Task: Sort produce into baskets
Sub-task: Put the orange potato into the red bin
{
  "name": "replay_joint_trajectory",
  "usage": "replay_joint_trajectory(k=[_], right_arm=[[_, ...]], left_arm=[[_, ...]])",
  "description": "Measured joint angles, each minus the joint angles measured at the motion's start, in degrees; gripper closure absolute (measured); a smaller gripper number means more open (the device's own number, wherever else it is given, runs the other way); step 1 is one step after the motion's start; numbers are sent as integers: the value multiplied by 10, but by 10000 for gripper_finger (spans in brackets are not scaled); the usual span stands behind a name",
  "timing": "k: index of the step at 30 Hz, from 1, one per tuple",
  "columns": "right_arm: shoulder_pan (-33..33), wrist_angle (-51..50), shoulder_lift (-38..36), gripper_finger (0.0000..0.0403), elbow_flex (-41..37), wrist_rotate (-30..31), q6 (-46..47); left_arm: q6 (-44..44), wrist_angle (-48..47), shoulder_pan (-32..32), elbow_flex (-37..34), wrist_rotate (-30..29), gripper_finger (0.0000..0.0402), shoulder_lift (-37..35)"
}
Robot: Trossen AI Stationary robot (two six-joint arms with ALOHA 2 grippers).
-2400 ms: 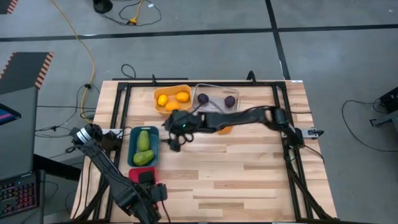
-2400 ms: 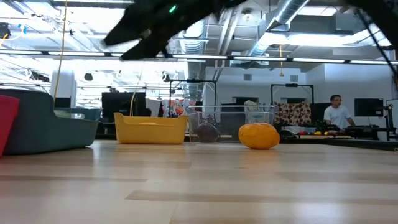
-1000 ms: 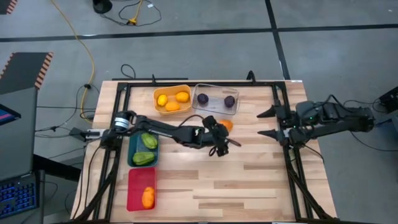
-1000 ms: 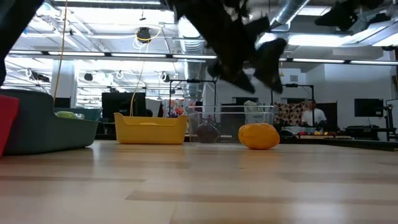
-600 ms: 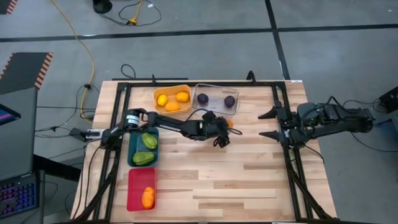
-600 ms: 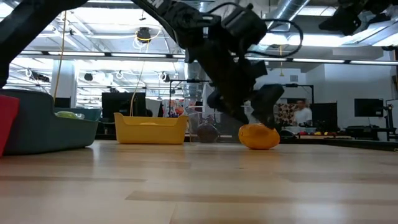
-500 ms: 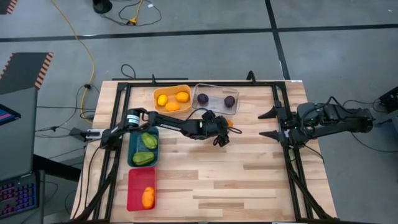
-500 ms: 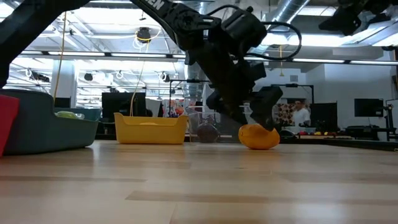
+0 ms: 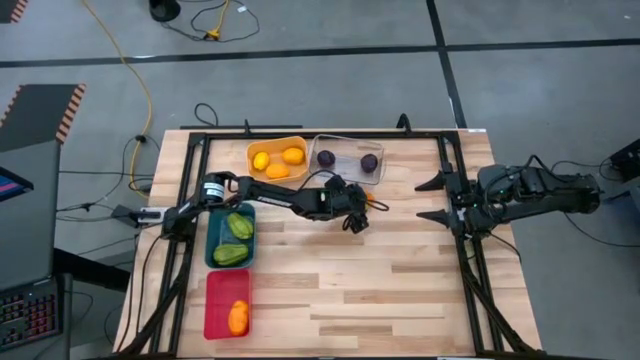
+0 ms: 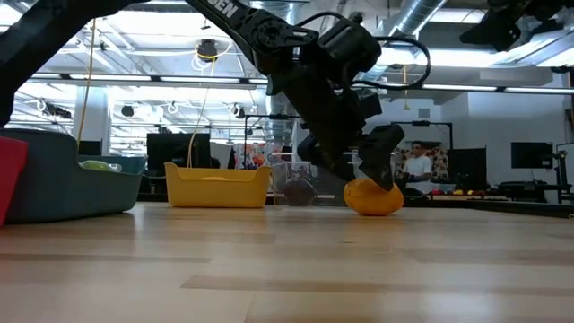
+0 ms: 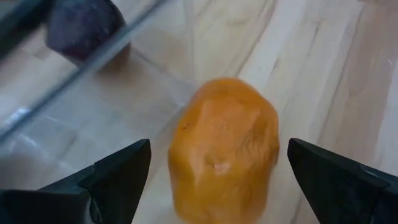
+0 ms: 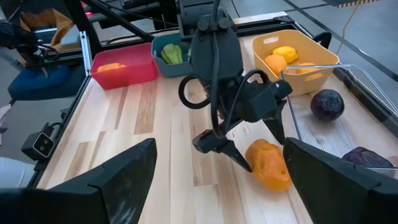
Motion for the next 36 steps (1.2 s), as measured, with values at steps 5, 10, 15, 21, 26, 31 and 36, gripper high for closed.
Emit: replay_joint_trajectory(k=[5,10,15,21,26,31,36], right_arm=[[0,0,0,28,0,0,0],[0,-2,0,28,0,0,-4],[0,-5,0,28,0,0,-4],[0,-6,0,28,0,0,-4],[0,-6,0,28,0,0,-5],[0,-7,0,28,0,0,-4],[0,-17,-2,28,0,-1,-4]], left_arm=[[-14,-8,5,0,14,53,12],[-14,3,5,0,26,98,28],[-12,4,5,0,25,147,29],[-12,8,4,0,26,166,29],[-15,6,3,0,37,161,25],[-25,-10,-9,0,86,161,9],[-21,-97,-36,0,109,160,-45]])
